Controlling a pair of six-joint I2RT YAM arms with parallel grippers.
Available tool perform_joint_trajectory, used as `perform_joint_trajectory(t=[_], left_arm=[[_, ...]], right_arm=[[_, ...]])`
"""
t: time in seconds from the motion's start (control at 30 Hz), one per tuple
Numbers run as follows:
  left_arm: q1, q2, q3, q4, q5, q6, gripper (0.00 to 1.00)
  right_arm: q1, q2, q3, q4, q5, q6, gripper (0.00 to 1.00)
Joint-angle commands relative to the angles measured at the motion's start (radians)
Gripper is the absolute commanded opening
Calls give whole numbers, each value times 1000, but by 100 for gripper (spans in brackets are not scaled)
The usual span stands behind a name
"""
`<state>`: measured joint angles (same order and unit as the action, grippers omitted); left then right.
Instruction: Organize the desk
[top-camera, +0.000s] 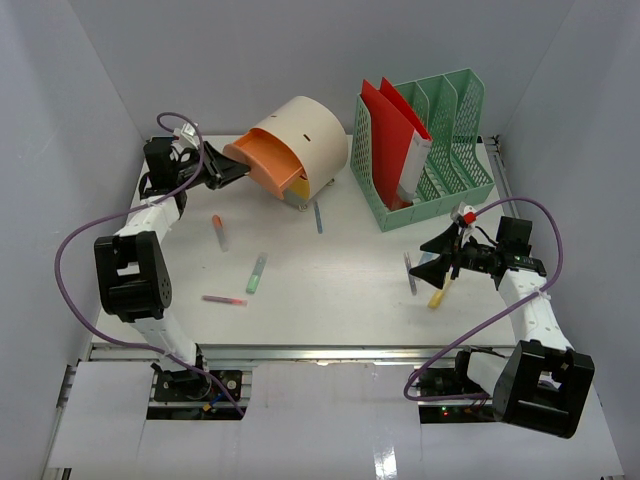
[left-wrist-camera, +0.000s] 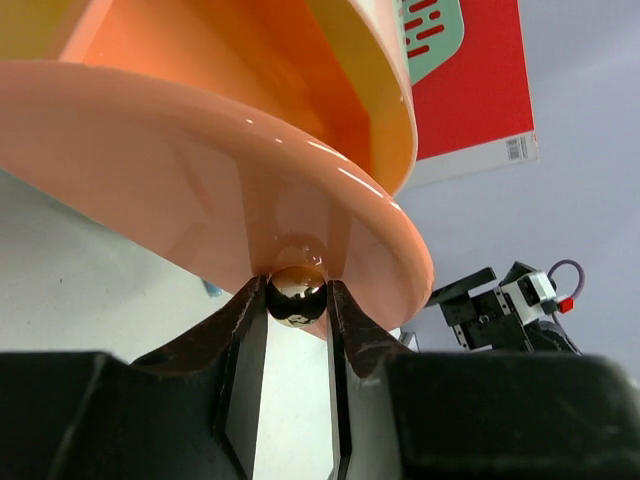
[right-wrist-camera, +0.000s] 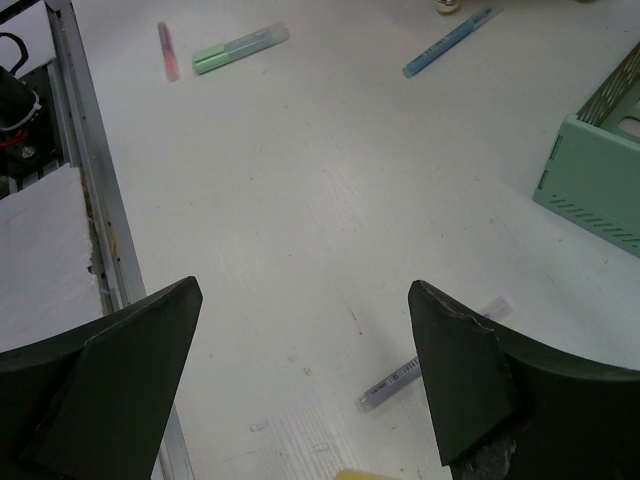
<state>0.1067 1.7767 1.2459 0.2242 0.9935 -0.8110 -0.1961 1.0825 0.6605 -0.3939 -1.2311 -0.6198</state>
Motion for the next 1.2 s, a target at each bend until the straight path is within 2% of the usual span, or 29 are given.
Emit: perform_joint_trajectory(t=[0.0, 0.17, 0.3, 0.5, 0.63, 0.83, 0.93, 1.07, 1.17], left_arm=[[-1, -81, -39, -3, 48, 54, 46], [-1, -88, -19, -14, 43, 59, 69], [-1, -76, -4, -12, 47, 51, 81], [-1, -64, 15, -3, 50, 27, 82], [6, -135, -20, -50, -15, 94, 85], [24, -314, -105, -88, -172, 185, 93], [24, -401, -134, -158, -273, 232, 97], [18, -575, -236, -184, -361, 285, 98], [-37, -732, -318, -218, -437, 319, 98]], right_arm=[[-8, 6, 16, 1, 7, -20, 91], [-11, 13, 16, 3, 18, -24, 90], [-13, 16, 14, 1, 22, -26, 91], [-14, 17, 14, 1, 24, -26, 90], [-16, 14, 14, 1, 27, -26, 91], [-17, 16, 13, 1, 27, -26, 91], [-17, 15, 13, 1, 32, -24, 90], [-19, -4, 10, 12, 67, -14, 91], [-20, -21, -5, 70, 86, 55, 91]])
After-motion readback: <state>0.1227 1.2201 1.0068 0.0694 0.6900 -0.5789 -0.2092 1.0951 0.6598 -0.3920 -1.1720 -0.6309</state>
